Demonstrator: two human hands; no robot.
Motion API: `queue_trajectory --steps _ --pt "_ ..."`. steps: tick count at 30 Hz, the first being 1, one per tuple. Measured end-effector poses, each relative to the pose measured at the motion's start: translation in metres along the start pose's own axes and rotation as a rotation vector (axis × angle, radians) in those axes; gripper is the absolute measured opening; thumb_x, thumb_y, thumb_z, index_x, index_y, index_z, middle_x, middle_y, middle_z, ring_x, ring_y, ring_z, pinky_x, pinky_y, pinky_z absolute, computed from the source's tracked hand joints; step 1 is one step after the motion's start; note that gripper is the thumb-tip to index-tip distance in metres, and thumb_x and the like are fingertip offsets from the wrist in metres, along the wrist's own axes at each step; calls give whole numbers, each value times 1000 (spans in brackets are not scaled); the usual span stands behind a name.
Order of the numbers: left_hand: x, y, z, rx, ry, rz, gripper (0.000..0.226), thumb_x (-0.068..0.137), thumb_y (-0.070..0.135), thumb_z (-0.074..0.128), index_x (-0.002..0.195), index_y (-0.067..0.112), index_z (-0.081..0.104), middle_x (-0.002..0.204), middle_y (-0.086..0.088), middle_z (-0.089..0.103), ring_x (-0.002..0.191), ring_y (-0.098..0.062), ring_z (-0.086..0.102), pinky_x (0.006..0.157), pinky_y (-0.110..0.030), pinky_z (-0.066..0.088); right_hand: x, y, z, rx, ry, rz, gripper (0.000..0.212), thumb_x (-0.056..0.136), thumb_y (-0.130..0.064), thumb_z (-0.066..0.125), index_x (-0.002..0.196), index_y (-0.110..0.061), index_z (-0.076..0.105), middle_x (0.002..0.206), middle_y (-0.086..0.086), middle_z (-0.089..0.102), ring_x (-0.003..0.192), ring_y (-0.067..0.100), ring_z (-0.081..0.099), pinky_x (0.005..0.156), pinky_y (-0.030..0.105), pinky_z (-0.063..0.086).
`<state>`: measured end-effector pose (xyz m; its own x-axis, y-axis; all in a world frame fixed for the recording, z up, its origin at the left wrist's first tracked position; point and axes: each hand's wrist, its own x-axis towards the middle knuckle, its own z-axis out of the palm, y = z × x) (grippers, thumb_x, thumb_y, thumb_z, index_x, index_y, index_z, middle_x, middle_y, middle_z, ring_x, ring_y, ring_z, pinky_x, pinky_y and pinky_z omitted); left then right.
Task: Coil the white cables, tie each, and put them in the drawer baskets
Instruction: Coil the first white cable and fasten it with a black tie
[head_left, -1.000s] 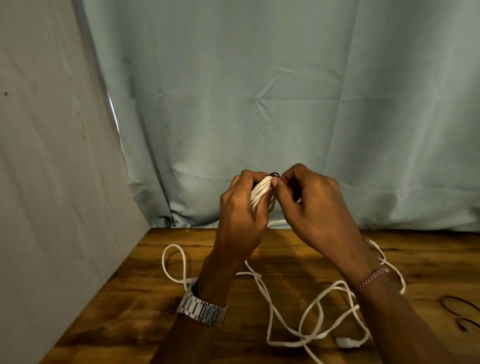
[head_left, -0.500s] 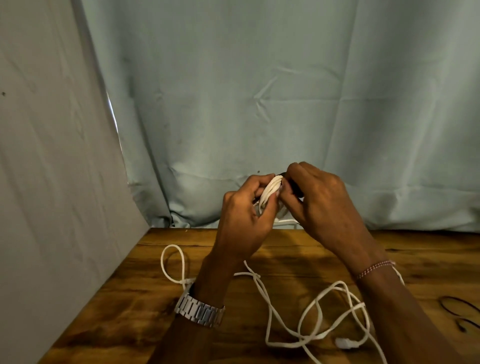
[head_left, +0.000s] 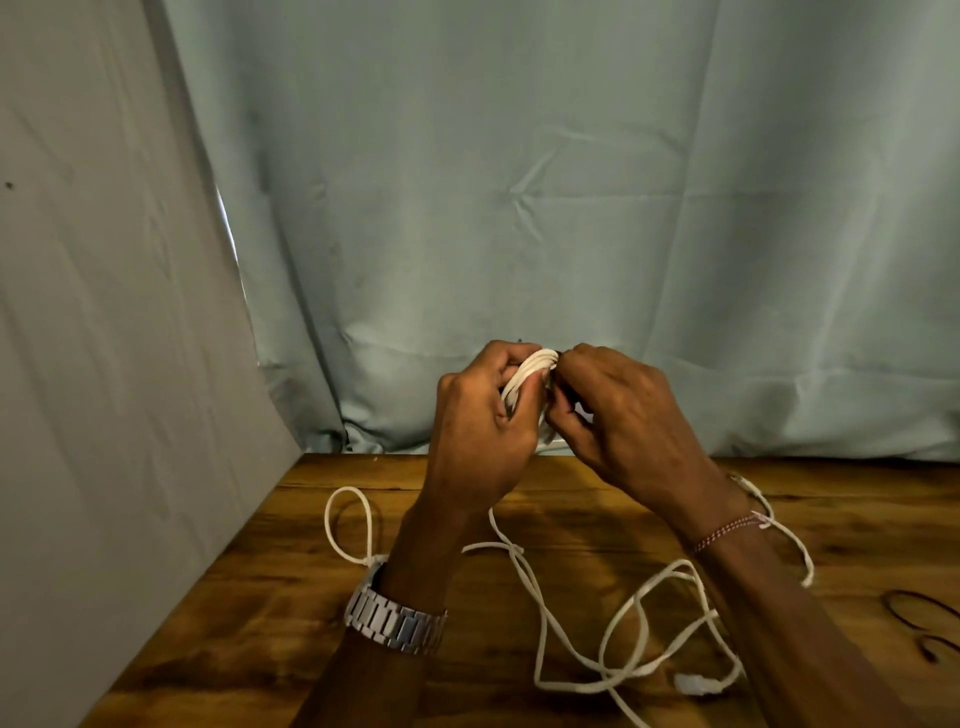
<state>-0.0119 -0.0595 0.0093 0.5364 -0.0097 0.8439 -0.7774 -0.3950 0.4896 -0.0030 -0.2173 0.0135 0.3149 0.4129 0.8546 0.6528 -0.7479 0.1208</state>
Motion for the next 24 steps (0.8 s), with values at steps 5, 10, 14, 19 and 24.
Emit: queue_trajectory --steps 5,10,14,19,24 --pt "-3 2 9 -85 48 -102 20 96 12 65 115 6 67 92 0 73 79 -7 72 68 -20 58 0 -2 1 -83 -12 -4 13 96 -23 56 94 -11 60 84 7 62 74 18 50 60 27 37" --pt "-3 6 15 -260 84 -216 19 98 11 62 116 7 64 98 -4 75 87 -12 74 74 -25 60 3 -12 0 -168 95 129 14 95 -26 62 91 -13 65 79 4 65 68 15 47 62 25 30" --pt "3 11 9 -500 57 -338 17 97 3 59 113 5 63 100 -7 76 91 -16 75 73 -21 57 7 -20 -6 170 169 463 20 91 -39 66 89 -22 77 65 -9 63 58 8 56 53 28 45" --pt "4 11 5 -659 22 -409 19 96 -3 56 114 -2 61 86 -3 75 73 -6 71 65 -16 52 12 -32 -11 589 146 777 8 88 -29 76 92 -23 81 63 -2 71 59 11 68 58 32 58" --pt "8 3 1 -675 -2 -485 20 96 -3 56 114 1 62 103 -15 75 93 -23 72 84 -38 58 12 -35 -8 800 156 878 3 88 -23 77 87 -22 80 72 -5 76 65 5 70 60 21 52"
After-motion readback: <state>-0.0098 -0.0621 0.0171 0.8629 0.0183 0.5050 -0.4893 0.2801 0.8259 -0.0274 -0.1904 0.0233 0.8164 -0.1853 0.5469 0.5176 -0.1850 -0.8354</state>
